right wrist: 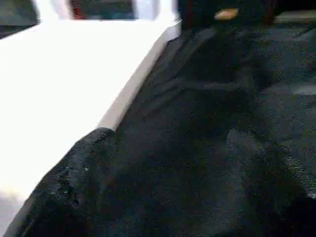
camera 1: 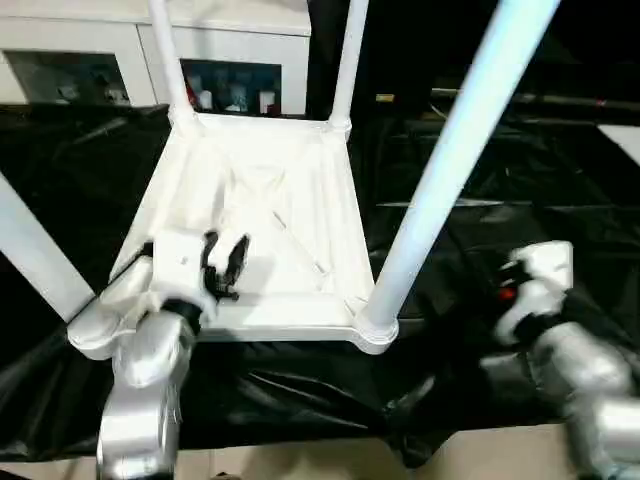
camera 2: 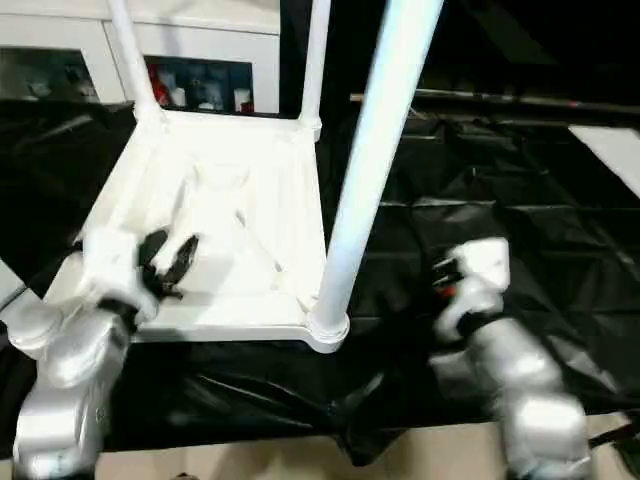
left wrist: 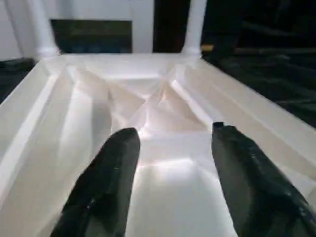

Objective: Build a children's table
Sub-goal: Rotate leg to tighten, then flip table

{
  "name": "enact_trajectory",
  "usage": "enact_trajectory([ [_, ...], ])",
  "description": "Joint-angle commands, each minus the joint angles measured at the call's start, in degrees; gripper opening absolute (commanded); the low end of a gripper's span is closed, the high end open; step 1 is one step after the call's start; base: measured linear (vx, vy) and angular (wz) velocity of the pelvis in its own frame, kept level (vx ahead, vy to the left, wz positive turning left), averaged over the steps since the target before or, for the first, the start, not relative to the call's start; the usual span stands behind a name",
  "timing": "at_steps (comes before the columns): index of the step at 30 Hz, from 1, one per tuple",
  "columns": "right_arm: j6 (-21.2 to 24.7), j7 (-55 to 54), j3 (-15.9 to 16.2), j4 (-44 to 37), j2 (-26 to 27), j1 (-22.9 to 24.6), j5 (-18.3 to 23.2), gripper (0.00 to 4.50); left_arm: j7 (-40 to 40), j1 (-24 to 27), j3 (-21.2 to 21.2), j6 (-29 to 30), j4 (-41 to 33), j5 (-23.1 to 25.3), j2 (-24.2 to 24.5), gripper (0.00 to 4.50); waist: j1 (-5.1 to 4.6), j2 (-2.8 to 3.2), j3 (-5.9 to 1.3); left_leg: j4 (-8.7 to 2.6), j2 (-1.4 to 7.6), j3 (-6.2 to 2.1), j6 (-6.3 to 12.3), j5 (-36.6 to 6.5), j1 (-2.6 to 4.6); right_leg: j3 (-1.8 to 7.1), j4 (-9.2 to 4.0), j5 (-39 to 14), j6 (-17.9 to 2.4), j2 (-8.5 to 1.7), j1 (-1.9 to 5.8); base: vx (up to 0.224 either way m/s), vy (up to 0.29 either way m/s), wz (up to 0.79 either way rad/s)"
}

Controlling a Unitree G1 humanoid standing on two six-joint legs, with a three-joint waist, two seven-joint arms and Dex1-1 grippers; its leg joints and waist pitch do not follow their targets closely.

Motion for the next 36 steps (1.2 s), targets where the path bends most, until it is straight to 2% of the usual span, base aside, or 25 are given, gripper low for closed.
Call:
enact_trajectory([
  [1, -1.3, -1.8, 0.0, -0.9, 0.4, 0.5, -1.3, 4.26, 2.6, 1.1, 1.3, -2.6, -0.1, -1.3, -0.7, 2.95, -0.14, 0.08, -3.01, -3.61, -0.71, 0.7, 1.56, -21.0, -0.24, 1.09, -4.77, -22.6, -3.4, -0.59, 2.41, 0.0, 0.0, 0.0],
  [2, -1.3, -2.0, 0.0, -1.0, 0.7, 0.7, -1.3, 4.3, 3.2, 1.4, 1.6, -2.9, -0.2, -1.4, -0.9, 3.01, -0.01, -0.47, -3.02, -3.5, -0.74, 0.67, 1.79, -20.2, -0.58, 1.1, -4.66, -22.8, -3.2, -0.71, 2.61, 0.0, 0.0, 0.0],
  [3, -1.4, -2.0, 0.0, -1.1, 0.8, 0.7, -1.3, 4.43, 3.2, 1.5, 1.7, -3.0, -0.2, -1.5, -0.9, 3.17, 0.18, 0.28, -2.91, -3.64, -0.71, 0.66, 1.75, -19.3, -0.68, 1.21, -4.63, -23.5, -3.1, -0.87, 2.55, 0.0, 0.0, 0.0],
  [4, -1.6, -2.4, 0.4, -0.5, 1.4, 0.1, -1.1, 4.5, 3.9, 1.6, 2.6, -3.3, -0.4, -1.9, -1.1, 3.36, 0.24, 0.06, -2.91, -3.66, -0.61, 0.58, 1.71, -18.7, -0.64, 1.24, -4.53, -24.0, -2.6, -0.89, 2.47, 0.0, 0.0, 0.0],
  [5, -2.1, -2.4, 0.9, 0.6, 1.4, -0.6, -1.6, 4.5, 4.7, 1.6, 3.2, -3.6, -0.5, -1.9, -1.3, 3.36, 0.06, -0.56, -2.86, -3.62, -0.57, 0.68, 1.76, -18.9, -0.68, 1.21, -4.68, -24.1, -2.3, -0.79, 2.39, 0.0, 0.0, 0.0],
  [7, -2.8, -2.0, 2.4, 2.6, 1.1, -2.5, -3.0, 4.5, 6.2, 2.0, 3.7, -2.7, -1.7, -2.3, -2.5, 3.41, -0.09, -0.23, -2.83, -3.73, -0.54, 0.5, 1.36, -19.5, -0.63, 1.16, -4.52, -24.3, -2.3, -0.88, 2.38, 0.0, 0.0, 0.0],
  [11, -4.6, -5.8, 4.3, 5.5, 0.8, -5.0, -7.6, 4.5, 7.5, 2.5, 2.3, -2.7, -1.3, -0.5, -1.7, 3.77, -0.04, -0.15, -2.82, -3.6, -0.58, 0.55, 0.95, -20.1, -0.34, 1.27, -4.6, -23.7, -2.1, -0.77, 2.08, 0.0, 0.0, 0.0],
  [12, -5.4, -6.6, 4.6, 6.4, 0.9, -5.4, -8.5, 4.5, 7.8, 2.6, 2.1, -3.3, -1.1, 0.0, -1.3, 3.77, 0.14, 0.35, -2.92, -3.59, -0.61, 0.51, 0.53, -19.7, -0.34, 1.34, -4.42, -22.2, -2.2, -0.79, 2.18, 0.0, 0.0, 0.0],
  [14, -6.6, -7.7, 5.8, 7.1, 0.3, -5.6, -10.6, 4.5, 8.5, 3.2, 1.6, -3.1, -1.6, 0.9, -0.6, 3.77, 0.25, 0.13, -3.04, -3.48, -0.63, 0.58, 0.43, -19.3, -0.29, 1.39, -4.2, -20.0, -2.6, -0.71, 2.25, 0.0, 0.0, 0.0],
  [15, -5.4, -7.6, 5.3, 6.7, 0.8, -5.4, -9.6, 4.5, 8.4, 3.6, 1.2, -2.8, -2.3, 1.2, -0.5, 3.77, 0.3, -0.24, -3.12, -3.45, -0.66, 0.65, 0.57, -18.5, -0.44, 1.41, -4.0, -18.8, -2.8, -0.7, 2.5, 0.0, 0.0, 0.0],
  [17, -4.2, -7.9, 4.4, 6.1, 1.4, -5.2, -8.4, 4.5, 8.3, 3.9, 0.6, -2.8, -3.0, 1.7, -0.4, 3.77, 0.38, -0.07, -3.12, -3.51, -0.52, 0.59, 0.97, -17.9, -0.5, 1.47, -3.76, -17.3, -3.3, -0.78, 2.62, 0.0, 0.0, 0.0],
  [18, -4.1, -7.9, 4.1, 5.7, 1.4, -4.6, -8.2, 4.5, 8.0, 4.1, -0.3, -2.8, -3.4, 2.5, 0.0, 3.77, 0.31, -0.42, -3.12, -3.5, -0.49, 0.65, 1.16, -18.0, -0.49, 1.46, -3.85, -17.4, -3.2, -0.71, 2.61, 0.0, 0.0, 0.0],
  [19, -5.0, -8.0, 4.0, 5.5, 1.3, -3.4, -8.4, 4.5, 7.9, 4.4, -1.5, -3.0, -3.7, 3.4, 0.5, 3.77, 0.35, -0.33, -3.06, -3.51, -0.51, 0.66, 1.17, -18.1, -0.5, 1.5, -3.78, -17.8, -3.3, -0.77, 2.61, 0.0, 0.0, 0.0],
  [20, -5.1, -8.2, 3.8, 5.5, 1.4, -2.9, -8.3, 4.5, 8.0, 4.2, -1.7, -3.0, -3.4, 3.4, 0.5, 3.77, 0.43, -0.19, -3.01, -3.51, -0.54, 0.66, 1.1, -18.7, -0.39, 1.5, -3.92, -18.7, -3.0, -0.78, 2.51, 0.0, 0.0, 0.0],
  [22, -4.6, -9.0, 3.0, 4.2, 1.6, -1.1, -8.0, 4.5, 7.9, 4.0, -2.6, -2.7, -3.2, 3.0, 0.5, 3.77, 0.18, 1.18, -2.89, -3.57, -0.64, 0.58, 0.54, -20.3, -0.24, 1.52, -4.19, -20.3, -2.7, -0.78, 2.31, 0.0, 0.0, 0.0],
  [23, -4.5, -9.1, 2.8, 3.6, 1.7, -0.5, -7.9, 4.5, 7.7, 3.9, -3.0, -2.6, -3.2, 3.1, 0.7, 3.77, -0.02, 0.47, -2.92, -3.5, -0.71, 0.6, 0.57, -21.1, -0.27, 1.42, -4.38, -21.0, -2.4, -0.65, 2.38, 0.0, 0.0, 0.0],
  [24, -4.4, -8.8, 2.6, 2.6, 1.7, 0.3, -7.5, 4.5, 7.3, 3.7, -3.6, -2.6, -3.0, 3.2, 0.9, 3.77, 0.05, 1.19, -2.98, -3.57, -0.75, 0.44, 0.39, -21.3, -0.24, 1.42, -4.23, -21.0, -2.4, -0.69, 2.46, 0.0, 0.0, 0.0],
  [25, -4.5, -8.4, 2.5, 1.2, 1.5, 1.7, -7.2, 4.5, 7.1, 3.3, -4.2, -2.9, -2.5, 3.3, 1.2, 3.77, -0.11, 0.84, -2.91, -3.5, -0.8, 0.55, 0.66, -21.6, -0.33, 1.4, -4.51, -21.3, -2.1, -0.6, 2.42, 0.0, 0.0, 0.0],
  [26, -4.6, -8.3, 2.5, 0.9, 1.4, 2.1, -7.2, 4.5, 6.9, 3.1, -4.2, -3.1, -2.1, 3.1, 1.3, 3.77, -0.1, 1.41, -2.97, -3.52, -0.84, 0.45, 0.68, -21.7, -0.26, 1.39, -4.39, -21.4, -2.1, -0.65, 2.44, 0.0, 0.0, 0.0],
  [29, -5.1, -7.6, 2.0, 0.2, 0.8, 3.5, -6.9, 4.5, 6.9, 2.5, -4.2, -3.7, -0.9, 2.6, 1.1, 3.77, -0.41, 0.44, -2.98, -3.36, -1.0, 0.57, 1.38, -21.1, -0.58, 1.26, -4.72, -24.6, -1.1, -0.66, 2.48, 0.0, 0.0, 0.0],
  [32, -4.7, -6.7, 1.2, -0.3, -0.7, 3.7, -6.5, 4.5, 7.2, 2.1, -4.0, -3.8, -0.7, 1.7, 1.3, 3.77, -0.35, 0.63, -3.01, -3.32, -0.97, 0.5, 1.53, -20.8, -0.52, 1.24, -4.75, -25.9, -0.7, -0.72, 2.34, 0.0, 0.0, 0.0],
  [33, -4.6, -6.3, 1.0, 0.1, -1.0, 3.2, -6.2, 4.5, 6.8, 2.1, -3.6, -3.8, -0.4, 1.1, 1.7, 3.77, -0.46, 0.36, -3.3, -2.95, -1.0, 0.59, 2.11, -16.2, -1.21, 1.35, -4.51, -20.2, -1.7, -0.59, 2.3, 0.0, 0.0, 0.0],
  [34, -4.6, -6.3, 1.0, 0.1, -1.0, 3.2, -6.3, 4.5, 6.8, 2.2, -3.6, -3.8, -0.4, 1.1, 1.7, 3.77, -0.42, 0.52, -3.57, -2.51, -1.08, 0.64, 2.81, -11.1, -1.74, 1.35, -4.05, -14.1, -3.3, -0.39, 2.17, 0.0, 0.0, 0.0],
  [35, -4.9, -6.2, 1.0, 0.7, -1.4, 2.8, -6.5, 4.5, 6.6, 2.3, -3.5, -3.8, -0.5, 1.0, 2.0, 3.77, -0.48, 0.47, -4.31, -1.06, -1.68, 1.02, 5.86, 2.3, -2.62, 0.97, -2.81, 2.4, -7.4, 0.37, 1.62, 0.0, 0.0, 0.0],
  [36, -5.0, -6.2, 0.8, 1.6, -1.9, 2.1, -6.8, 4.5, 6.8, 2.8, -3.6, -3.3, -0.8, 1.4, 2.6, 3.77, -0.53, 0.5, -5.01, -0.07, -2.32, 1.2, 8.17, 10.8, -3.03, 0.55, -1.97, 12.3, -9.6, 0.94, 1.09, 0.0, 0.0, 0.0],
])
